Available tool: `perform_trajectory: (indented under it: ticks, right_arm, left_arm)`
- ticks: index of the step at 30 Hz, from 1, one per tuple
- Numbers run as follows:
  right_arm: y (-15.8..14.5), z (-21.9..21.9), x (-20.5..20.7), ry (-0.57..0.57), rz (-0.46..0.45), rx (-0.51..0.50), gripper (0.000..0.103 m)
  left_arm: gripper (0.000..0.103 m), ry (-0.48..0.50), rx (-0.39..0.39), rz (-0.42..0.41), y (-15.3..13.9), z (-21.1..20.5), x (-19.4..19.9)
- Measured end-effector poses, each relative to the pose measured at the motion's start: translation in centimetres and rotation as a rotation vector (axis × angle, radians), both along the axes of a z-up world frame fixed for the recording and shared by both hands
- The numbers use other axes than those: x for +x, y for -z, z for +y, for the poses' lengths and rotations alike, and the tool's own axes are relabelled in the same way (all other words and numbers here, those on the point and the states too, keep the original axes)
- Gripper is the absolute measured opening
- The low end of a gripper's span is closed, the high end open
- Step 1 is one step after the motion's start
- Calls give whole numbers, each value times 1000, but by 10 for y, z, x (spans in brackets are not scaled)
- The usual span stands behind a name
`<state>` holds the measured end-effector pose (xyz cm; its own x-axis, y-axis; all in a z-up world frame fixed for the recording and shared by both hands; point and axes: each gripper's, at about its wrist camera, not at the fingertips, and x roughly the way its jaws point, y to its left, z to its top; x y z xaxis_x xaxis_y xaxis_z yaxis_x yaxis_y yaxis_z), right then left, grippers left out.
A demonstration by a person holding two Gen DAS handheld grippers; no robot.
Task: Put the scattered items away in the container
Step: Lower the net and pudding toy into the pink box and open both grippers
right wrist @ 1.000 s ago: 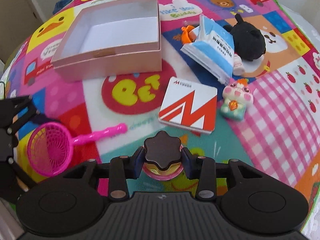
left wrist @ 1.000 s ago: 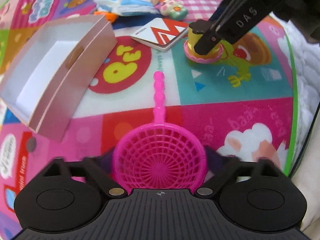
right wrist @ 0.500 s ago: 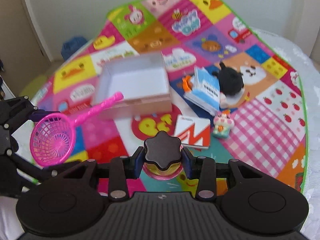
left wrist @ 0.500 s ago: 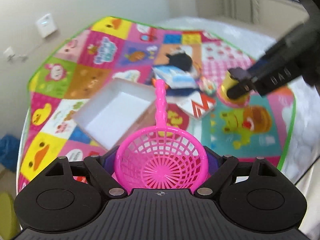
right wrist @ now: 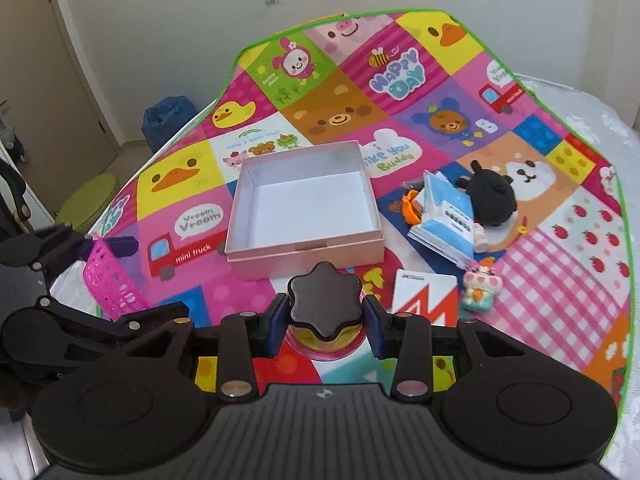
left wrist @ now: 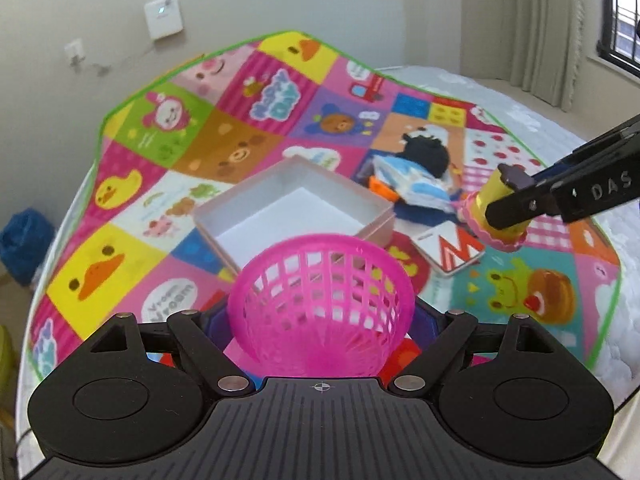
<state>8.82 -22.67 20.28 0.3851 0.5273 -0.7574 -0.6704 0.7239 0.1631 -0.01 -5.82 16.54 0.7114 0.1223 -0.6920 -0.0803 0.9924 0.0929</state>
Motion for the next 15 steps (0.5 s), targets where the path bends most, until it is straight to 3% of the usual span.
perform_trajectory:
  ticks: [4,9,10,11,13,15]
  right_arm:
    - [4,16,27,12,24,39,39]
    - [-5,40,83,78,59,183,39]
    - [-7,47,96,89,74,227,39]
    - [-8,53,108,101,83,271,40]
    - [-10,62,130,142,94,336,60]
    - [-11,65,140,167,100,359,61]
  left_arm:
    - [88,-19,-50,-31,3,20,18]
    - [88,-42,-45,-175,-18,39,67]
    - [92,-39,-41,-206,-22,42,77]
    - [103,-35,-38,-229,-25,46,87]
    - [102,-41,-55,-213,-28,56,106]
    - [102,-87,-80,-193,-28,67,112]
